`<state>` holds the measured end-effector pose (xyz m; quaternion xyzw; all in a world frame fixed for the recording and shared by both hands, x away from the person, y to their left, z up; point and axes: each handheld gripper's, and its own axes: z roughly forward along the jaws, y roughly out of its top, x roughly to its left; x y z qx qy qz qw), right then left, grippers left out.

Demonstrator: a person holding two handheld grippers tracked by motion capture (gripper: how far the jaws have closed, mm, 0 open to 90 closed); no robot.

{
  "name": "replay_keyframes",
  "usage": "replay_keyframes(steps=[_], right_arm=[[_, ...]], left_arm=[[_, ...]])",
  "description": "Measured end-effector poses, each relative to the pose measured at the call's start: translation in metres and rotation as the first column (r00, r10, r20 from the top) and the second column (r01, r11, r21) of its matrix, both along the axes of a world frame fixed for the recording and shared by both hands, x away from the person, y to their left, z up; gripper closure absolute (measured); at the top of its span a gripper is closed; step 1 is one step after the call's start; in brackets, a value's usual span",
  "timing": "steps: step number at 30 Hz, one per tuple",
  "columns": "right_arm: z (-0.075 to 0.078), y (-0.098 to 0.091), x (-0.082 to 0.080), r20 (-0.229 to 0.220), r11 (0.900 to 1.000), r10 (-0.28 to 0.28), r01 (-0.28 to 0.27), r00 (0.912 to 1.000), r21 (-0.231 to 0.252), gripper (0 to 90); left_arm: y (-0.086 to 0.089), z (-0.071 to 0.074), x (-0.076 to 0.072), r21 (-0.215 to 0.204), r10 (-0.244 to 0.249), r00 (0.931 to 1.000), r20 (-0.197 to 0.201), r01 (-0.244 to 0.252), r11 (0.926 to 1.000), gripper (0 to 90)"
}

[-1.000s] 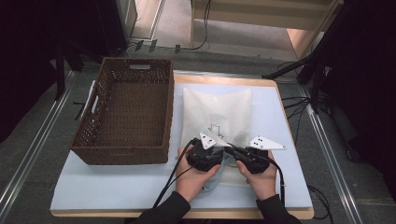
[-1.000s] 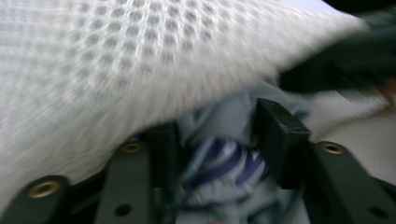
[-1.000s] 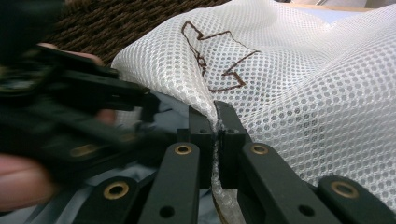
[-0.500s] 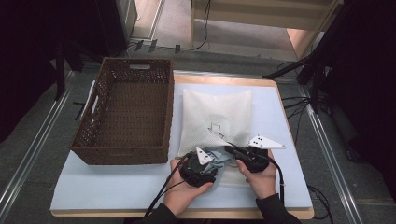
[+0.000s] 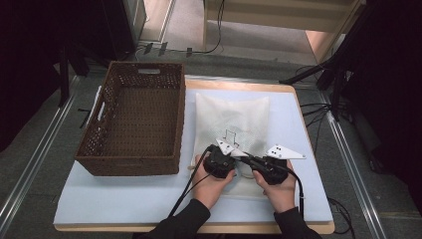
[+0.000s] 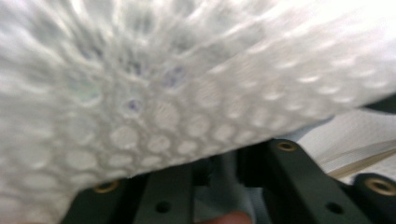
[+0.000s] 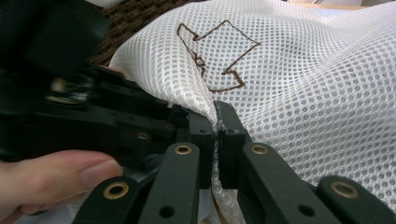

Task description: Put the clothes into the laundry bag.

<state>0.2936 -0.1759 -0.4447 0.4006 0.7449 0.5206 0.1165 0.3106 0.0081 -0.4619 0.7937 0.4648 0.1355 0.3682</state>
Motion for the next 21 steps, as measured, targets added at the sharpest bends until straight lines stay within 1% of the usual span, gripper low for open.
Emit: replay_keyframes(steps=[2,3,4,5,6,7,9,11,13,14,15,16,17,18,20,21], right_arm=[[-0.001,-0.001,0.0,0.0,1.0,-0.001,0.001,1.0,0.0,88.2],[-0.001,-0.001,0.001,0.0,1.0,-0.004,0.004,1.0,0.001,88.2],[-0.001,-0.002,0.001,-0.004,1.0,-0.005,0.005,1.0,0.0,88.2],[-0.002,-0.003,0.001,-0.004,1.0,-0.006,0.006,1.0,0.001,88.2],[-0.002,-0.003,0.002,-0.005,1.0,-0.008,0.008,1.0,0.001,88.2],[-0.002,-0.003,0.002,-0.006,1.0,-0.009,0.009,0.9999,0.002,88.2],[-0.002,-0.002,0.002,-0.006,0.9999,-0.011,0.011,0.9999,-0.001,88.2],[-0.002,-0.002,0.002,-0.003,0.9999,-0.011,0.011,0.9999,-0.002,88.2],[-0.001,-0.002,0.002,-0.005,0.9999,-0.011,0.011,0.9999,-0.001,88.2],[-0.002,-0.002,0.002,-0.005,0.9999,-0.011,0.011,0.9999,0.0,88.2],[-0.002,-0.001,0.002,-0.006,0.9999,-0.012,0.012,0.9999,0.001,88.2],[-0.002,-0.001,0.002,-0.005,0.9999,-0.01,0.01,0.9999,0.0,88.2],[-0.002,-0.001,0.002,-0.004,1.0,-0.009,0.009,0.9999,-0.003,88.2],[-0.002,-0.001,0.002,-0.005,1.0,-0.008,0.008,0.9999,-0.002,88.2],[-0.002,-0.001,0.002,-0.005,1.0,-0.007,0.007,1.0,-0.001,88.2],[-0.002,-0.001,0.002,-0.003,1.0,-0.007,0.007,1.0,-0.002,88.2]], left_arm=[[0.004,0.004,-0.007,0.001,-0.044,0.9989,0.017,0.044,0.999,62.2],[0.008,0.007,-0.011,-0.005,-0.049,0.9986,0.021,0.049,0.9988,58.8],[0.013,0.01,-0.016,-0.014,-0.042,0.9988,0.026,0.042,0.999,55.6],[0.018,0.012,-0.019,-0.031,-0.03,0.9991,0.029,0.031,0.999,55.9],[0.023,0.015,-0.023,-0.051,-0.033,0.9992,0.024,0.035,0.9981,55.8],[0.028,0.016,-0.028,-0.065,-0.05,0.9985,0.023,0.051,0.9966,54.2],[0.032,0.017,-0.034,-0.06,-0.07,0.9973,0.022,0.071,0.9956,49.0],[0.035,0.016,-0.04,-0.068,-0.098,0.9952,0.008,0.098,0.9929,44.5],[0.035,0.013,-0.045,-0.053,-0.121,0.9926,-0.007,0.121,0.9913,40.6],[0.033,0.01,-0.047,-0.045,-0.128,0.9917,-0.008,0.128,0.9908,39.6],[0.031,0.007,-0.049,-0.031,-0.135,0.9908,-0.006,0.135,0.9904,39.3],[0.03,0.005,-0.05,-0.022,-0.129,0.9916,-0.001,0.129,0.9913,39.7],[0.027,0.003,-0.05,0.001,-0.125,0.9922,0.001,0.125,0.9922,43.0],[0.024,0.001,-0.05,0.019,-0.117,0.9931,-0.002,0.118,0.9929,48.5],[0.019,-0.001,-0.049,0.03,-0.113,0.9935,-0.013,0.113,0.9931,56.6],[0.014,-0.001,-0.049,0.061,-0.108,0.9941,-0.008,0.108,0.9923,59.1]])
